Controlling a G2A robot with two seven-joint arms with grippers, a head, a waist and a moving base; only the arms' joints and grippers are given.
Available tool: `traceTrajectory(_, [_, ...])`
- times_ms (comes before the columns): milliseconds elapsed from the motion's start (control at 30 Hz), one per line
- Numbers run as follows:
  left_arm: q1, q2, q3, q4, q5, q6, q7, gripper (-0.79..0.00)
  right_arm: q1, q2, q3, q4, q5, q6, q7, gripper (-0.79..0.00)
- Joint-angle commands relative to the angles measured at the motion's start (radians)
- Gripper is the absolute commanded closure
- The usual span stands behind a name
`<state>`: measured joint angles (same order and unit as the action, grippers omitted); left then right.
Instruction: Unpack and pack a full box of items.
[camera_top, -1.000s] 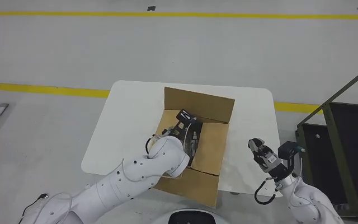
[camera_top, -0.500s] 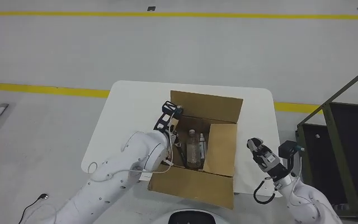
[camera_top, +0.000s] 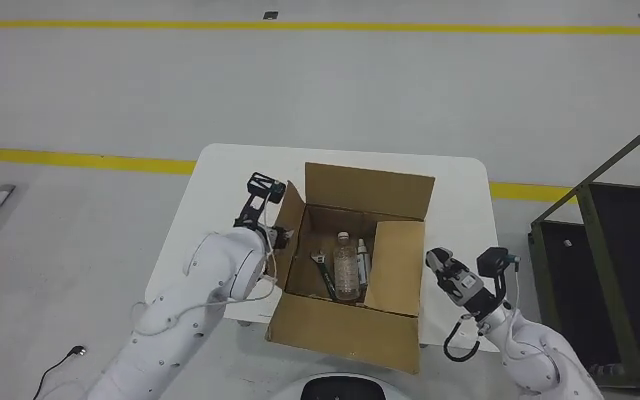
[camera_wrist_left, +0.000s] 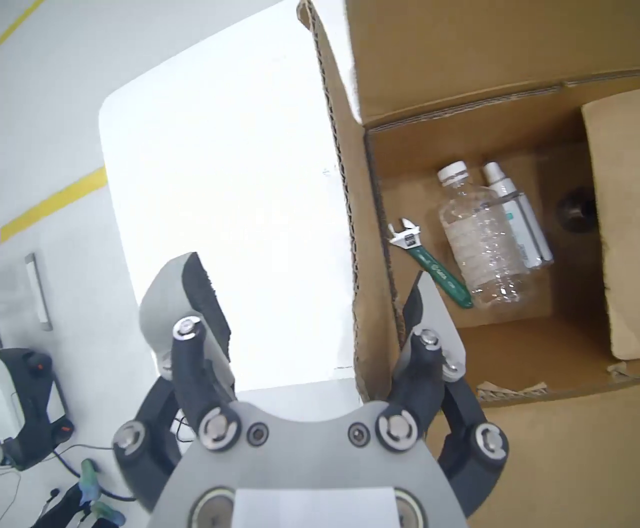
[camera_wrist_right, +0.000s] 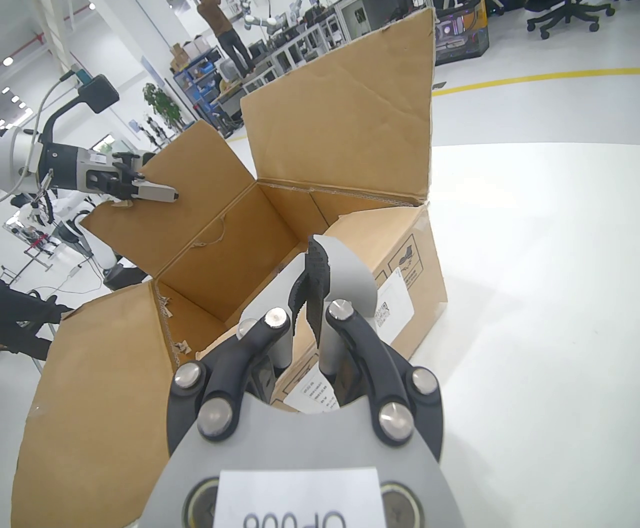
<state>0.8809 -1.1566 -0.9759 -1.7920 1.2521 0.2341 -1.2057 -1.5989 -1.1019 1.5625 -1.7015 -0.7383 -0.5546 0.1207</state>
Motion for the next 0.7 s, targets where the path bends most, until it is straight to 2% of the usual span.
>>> traceTrajectory(0, [0.006,0.001,-0.016,0.015,0.014,-0.001,0.004,-0.785,0.007,-0.001,-0.007,0.007,-0.005,0.006,-0.001,0.0])
traceTrajectory(433, [0.015,-0.009,-0.046,0.12,0.092,0.002,0.024,-0.785,0.031,-0.004,-0.03,0.038,-0.019,0.024,-0.009,0.0])
traceTrajectory(567, [0.016,-0.014,-0.05,0.118,0.097,-0.004,0.038,-0.785,0.021,-0.005,-0.006,0.021,-0.002,0.023,-0.064,0.0])
traceTrajectory(667, [0.023,-0.016,-0.063,0.08,0.096,-0.01,0.053,-0.785,-0.003,-0.004,0.031,0.0,-0.001,0.037,-0.106,0.0])
